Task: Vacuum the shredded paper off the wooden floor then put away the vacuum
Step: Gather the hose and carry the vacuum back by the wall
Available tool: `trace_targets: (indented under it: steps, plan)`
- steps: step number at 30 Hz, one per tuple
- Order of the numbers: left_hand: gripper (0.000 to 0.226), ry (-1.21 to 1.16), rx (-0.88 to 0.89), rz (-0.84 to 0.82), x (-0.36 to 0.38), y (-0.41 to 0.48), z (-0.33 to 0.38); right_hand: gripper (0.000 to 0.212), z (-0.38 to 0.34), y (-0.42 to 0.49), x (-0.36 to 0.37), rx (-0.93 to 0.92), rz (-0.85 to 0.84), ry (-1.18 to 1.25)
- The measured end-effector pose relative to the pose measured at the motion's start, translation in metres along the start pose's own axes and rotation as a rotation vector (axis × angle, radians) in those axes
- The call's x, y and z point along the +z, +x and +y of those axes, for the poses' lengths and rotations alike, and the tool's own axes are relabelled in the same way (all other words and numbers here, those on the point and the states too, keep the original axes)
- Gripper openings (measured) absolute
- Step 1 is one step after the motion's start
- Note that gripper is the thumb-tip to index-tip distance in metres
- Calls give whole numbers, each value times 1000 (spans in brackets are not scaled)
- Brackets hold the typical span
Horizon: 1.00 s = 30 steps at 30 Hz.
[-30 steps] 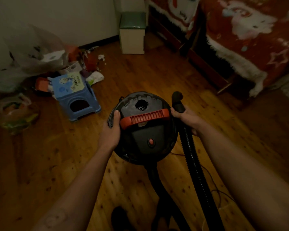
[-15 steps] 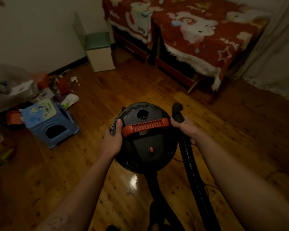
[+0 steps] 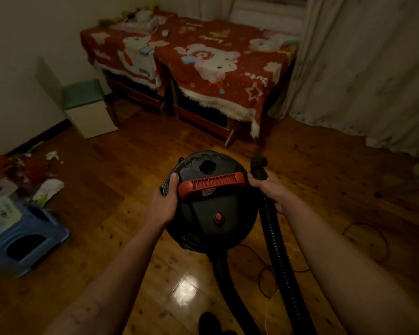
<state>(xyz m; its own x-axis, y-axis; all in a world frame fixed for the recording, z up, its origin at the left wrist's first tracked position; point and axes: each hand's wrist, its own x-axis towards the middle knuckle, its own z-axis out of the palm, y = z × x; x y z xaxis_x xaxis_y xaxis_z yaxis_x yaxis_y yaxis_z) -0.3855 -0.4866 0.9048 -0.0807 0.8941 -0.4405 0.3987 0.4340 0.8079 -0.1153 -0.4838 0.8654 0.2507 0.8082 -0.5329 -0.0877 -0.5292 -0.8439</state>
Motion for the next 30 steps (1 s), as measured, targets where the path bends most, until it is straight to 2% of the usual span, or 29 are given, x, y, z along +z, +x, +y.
trace_targets:
  steps: [6,13,18,20,24,26,30]
  plan:
    - [124,38,64,-86,42,13,35,58,-4,-5,-54,-18,124,57]
    - [113,64,109,-206,87,30,66,56,-6,-8,-101,21,261,105]
    - [115,83,121,-298,123,61,88,63,-10,9,-130,39,356,117]
    - [114,72,129,-327,135,73,98,56,-12,15,-136,50,380,121]
    - [127,89,122,-388,163,113,121,45,-25,35,-151,66,444,172]
    - [122,98,120,-396,175,131,135,45,-33,52,-160,73,469,171]
    - [95,106,160,-418,196,161,160,59,-49,78,-172,87,517,212]
